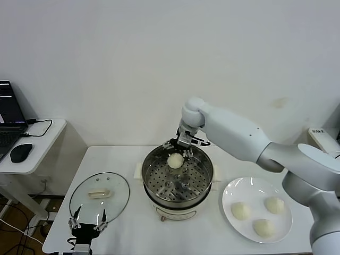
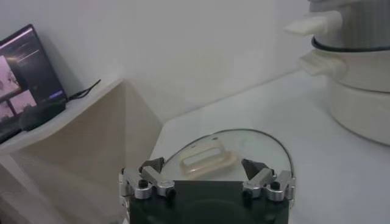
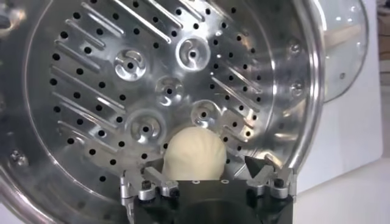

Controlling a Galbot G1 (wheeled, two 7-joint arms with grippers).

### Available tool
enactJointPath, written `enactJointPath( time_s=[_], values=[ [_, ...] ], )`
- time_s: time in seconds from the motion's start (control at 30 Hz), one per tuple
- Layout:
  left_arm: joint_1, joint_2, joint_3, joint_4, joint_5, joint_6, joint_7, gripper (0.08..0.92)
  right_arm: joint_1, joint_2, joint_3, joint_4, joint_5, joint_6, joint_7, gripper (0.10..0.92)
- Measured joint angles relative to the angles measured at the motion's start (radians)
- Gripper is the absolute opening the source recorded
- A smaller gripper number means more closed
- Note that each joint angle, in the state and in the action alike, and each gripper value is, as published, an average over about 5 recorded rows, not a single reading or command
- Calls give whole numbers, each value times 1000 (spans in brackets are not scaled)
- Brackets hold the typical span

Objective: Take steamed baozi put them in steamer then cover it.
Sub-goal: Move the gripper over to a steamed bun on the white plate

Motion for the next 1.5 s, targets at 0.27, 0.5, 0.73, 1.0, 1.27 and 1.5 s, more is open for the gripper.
enactJointPath(
  time_s=[0.27, 0.5, 0.73, 1.0, 1.27, 1.5],
  values=[
    [3, 2, 7, -20, -3, 9, 14, 823, 91, -131, -41, 111, 210, -240, -19, 823],
    [9, 11, 7, -40, -18, 21, 22, 823, 143, -262, -54, 199, 364, -528, -45, 823],
    [7, 17, 6, -63, -35, 32, 30, 823, 150, -412, -52, 303, 426, -768, -74, 823],
    [16, 25, 3, -80, -46, 36, 28, 823, 87, -583, -11, 436, 394, -903, -88, 823],
    [33, 21, 2, -100, -49, 37, 22, 823, -50, -680, 65, 519, 302, -959, -83, 823],
    [49, 21, -1, -105, -48, 37, 19, 823, -190, -708, 124, 546, 225, -985, -60, 823]
  ],
)
